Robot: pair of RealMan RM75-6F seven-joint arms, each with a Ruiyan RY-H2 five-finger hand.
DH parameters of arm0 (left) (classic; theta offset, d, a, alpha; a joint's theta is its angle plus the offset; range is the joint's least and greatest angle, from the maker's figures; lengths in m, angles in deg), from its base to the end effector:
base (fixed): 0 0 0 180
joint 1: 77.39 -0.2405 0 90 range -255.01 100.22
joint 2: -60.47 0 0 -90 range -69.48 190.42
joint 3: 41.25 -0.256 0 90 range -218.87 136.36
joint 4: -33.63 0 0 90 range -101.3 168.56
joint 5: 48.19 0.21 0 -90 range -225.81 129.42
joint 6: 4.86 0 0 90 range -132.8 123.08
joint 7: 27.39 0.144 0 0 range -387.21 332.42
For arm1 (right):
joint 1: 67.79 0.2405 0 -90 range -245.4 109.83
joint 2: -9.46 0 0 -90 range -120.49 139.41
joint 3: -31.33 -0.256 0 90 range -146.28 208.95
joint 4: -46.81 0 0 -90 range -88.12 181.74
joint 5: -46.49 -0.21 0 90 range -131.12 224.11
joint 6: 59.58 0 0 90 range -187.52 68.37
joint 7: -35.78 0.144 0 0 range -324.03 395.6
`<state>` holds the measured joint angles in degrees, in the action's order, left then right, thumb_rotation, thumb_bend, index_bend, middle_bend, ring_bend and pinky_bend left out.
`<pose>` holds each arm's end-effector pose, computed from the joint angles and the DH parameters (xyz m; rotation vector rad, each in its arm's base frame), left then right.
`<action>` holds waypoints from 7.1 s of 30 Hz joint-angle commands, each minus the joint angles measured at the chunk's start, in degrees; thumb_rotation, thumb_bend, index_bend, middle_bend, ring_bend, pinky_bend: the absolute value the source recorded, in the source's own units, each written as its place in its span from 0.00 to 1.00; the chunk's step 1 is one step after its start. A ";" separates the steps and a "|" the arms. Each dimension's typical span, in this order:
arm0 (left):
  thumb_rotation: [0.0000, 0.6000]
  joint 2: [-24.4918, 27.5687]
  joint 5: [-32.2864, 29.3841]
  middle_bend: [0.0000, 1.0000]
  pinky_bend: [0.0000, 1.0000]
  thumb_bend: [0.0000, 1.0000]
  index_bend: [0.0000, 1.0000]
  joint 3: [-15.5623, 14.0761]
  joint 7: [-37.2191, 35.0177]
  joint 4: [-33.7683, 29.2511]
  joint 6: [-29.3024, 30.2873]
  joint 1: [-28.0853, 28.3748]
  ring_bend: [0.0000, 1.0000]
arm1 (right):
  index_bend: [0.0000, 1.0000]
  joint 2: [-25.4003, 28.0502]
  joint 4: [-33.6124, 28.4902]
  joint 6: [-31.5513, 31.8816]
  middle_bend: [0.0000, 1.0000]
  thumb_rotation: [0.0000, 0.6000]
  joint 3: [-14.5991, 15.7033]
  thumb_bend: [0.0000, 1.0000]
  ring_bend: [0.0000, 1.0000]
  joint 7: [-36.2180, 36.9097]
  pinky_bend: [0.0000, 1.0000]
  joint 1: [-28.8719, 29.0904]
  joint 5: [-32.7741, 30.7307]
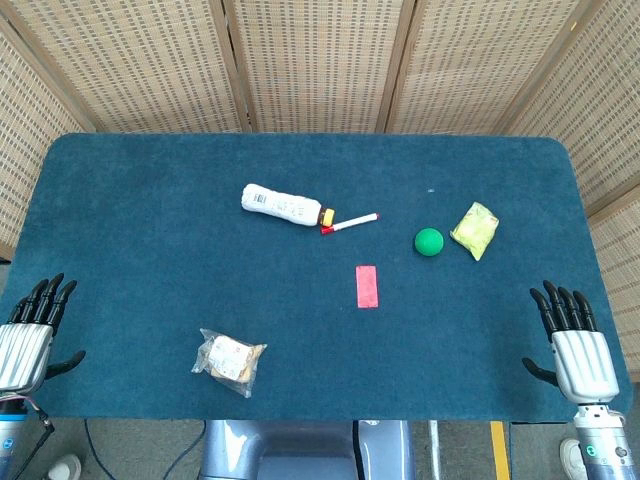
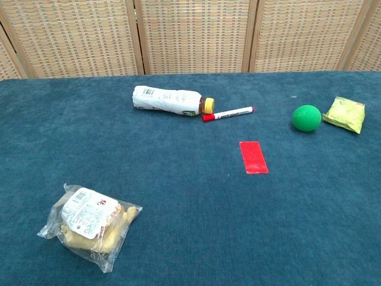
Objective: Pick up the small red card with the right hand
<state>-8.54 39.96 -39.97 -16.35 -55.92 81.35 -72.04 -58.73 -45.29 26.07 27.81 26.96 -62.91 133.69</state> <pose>-0.3072 0.1779 0.1326 -1.4743 -0.7652 -0.8101 -0.3009 -0.1830 0.1386 1.4207 -0.8131 0.8661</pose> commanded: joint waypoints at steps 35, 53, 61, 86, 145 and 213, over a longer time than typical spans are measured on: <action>1.00 0.61 0.32 0.00 0.16 0.13 0.00 0.06 -0.24 -0.97 0.85 -0.33 0.00 | 0.07 -0.23 0.12 -0.47 0.00 1.00 0.27 0.18 0.00 0.94 0.01 0.49 1.03; 1.00 0.25 -0.36 0.00 0.16 0.13 0.00 0.29 -0.01 -0.41 0.06 -0.02 0.00 | 0.07 -6.74 -7.19 -11.78 0.00 1.00 -7.67 0.18 0.00 -8.83 0.01 12.41 -4.65; 1.00 0.18 -0.66 0.00 0.16 0.13 0.00 0.41 -0.41 -0.20 -0.31 0.15 0.00 | 0.07 -13.74 -10.34 -16.82 0.00 1.00 -10.52 0.18 0.00 -14.91 0.01 17.51 -13.67; 1.00 -0.09 -2.59 0.00 0.16 0.13 0.00 0.95 -1.41 0.98 -2.08 0.82 0.00 | 0.07 -30.22 3.90 -20.34 0.00 1.00 -12.46 0.18 0.00 -22.70 0.01 27.28 -29.57; 1.00 -0.14 -3.05 0.00 0.16 0.13 0.00 0.44 -2.43 1.49 -3.23 1.22 0.00 | 0.08 -39.70 23.13 -27.14 0.00 1.00 -13.05 0.23 0.00 -18.83 0.01 35.76 -35.49; 1.00 -0.49 -2.03 0.00 0.16 0.14 0.00 -0.21 -2.57 1.57 -3.24 1.35 0.00 | 0.09 -41.28 25.40 -25.43 0.00 1.00 -12.42 0.44 0.00 -16.88 0.03 35.19 -31.76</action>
<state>-9.03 37.93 -40.17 -18.91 -54.35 78.11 -70.69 -99.81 -20.14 0.53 15.40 10.00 -27.83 101.73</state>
